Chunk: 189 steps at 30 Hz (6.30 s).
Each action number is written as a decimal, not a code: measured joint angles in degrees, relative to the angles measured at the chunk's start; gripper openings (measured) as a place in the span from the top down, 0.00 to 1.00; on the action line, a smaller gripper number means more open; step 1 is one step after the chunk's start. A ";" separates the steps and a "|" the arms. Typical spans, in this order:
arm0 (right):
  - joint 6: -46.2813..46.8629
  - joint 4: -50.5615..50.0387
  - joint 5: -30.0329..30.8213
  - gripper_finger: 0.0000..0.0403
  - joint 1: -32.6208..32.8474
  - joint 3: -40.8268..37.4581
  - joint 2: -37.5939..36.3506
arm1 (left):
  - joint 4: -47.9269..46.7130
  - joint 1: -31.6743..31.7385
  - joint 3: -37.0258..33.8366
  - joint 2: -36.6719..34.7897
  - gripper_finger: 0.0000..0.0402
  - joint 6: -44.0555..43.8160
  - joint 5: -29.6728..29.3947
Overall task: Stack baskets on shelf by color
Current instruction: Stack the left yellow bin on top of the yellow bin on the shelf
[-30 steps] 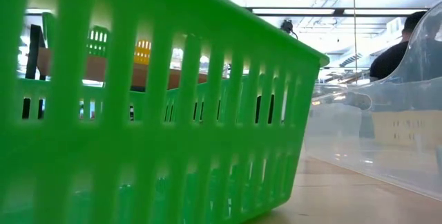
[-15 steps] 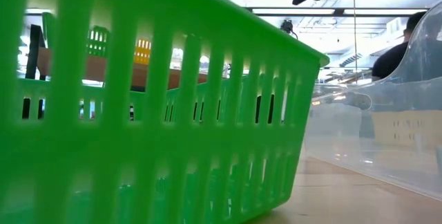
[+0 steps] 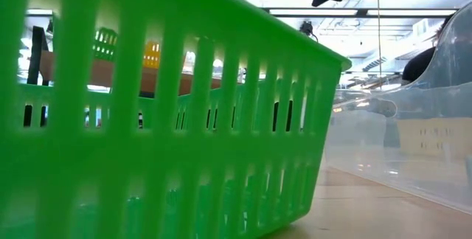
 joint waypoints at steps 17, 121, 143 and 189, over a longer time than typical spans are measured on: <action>0.12 -0.11 0.00 0.24 0.00 0.00 0.00 | 0.81 -0.34 5.56 0.99 0.98 2.19 -1.08; 1.46 -1.68 -0.42 0.24 0.13 -0.07 0.00 | -0.39 4.00 2.45 13.90 0.77 -1.64 5.69; 0.35 -2.52 -0.42 0.24 0.13 -0.07 0.00 | 1.06 4.00 2.47 13.81 0.89 -2.94 5.66; 4.50 -2.29 0.22 0.24 0.13 -0.07 0.02 | -0.94 3.94 4.00 13.84 0.86 9.30 6.79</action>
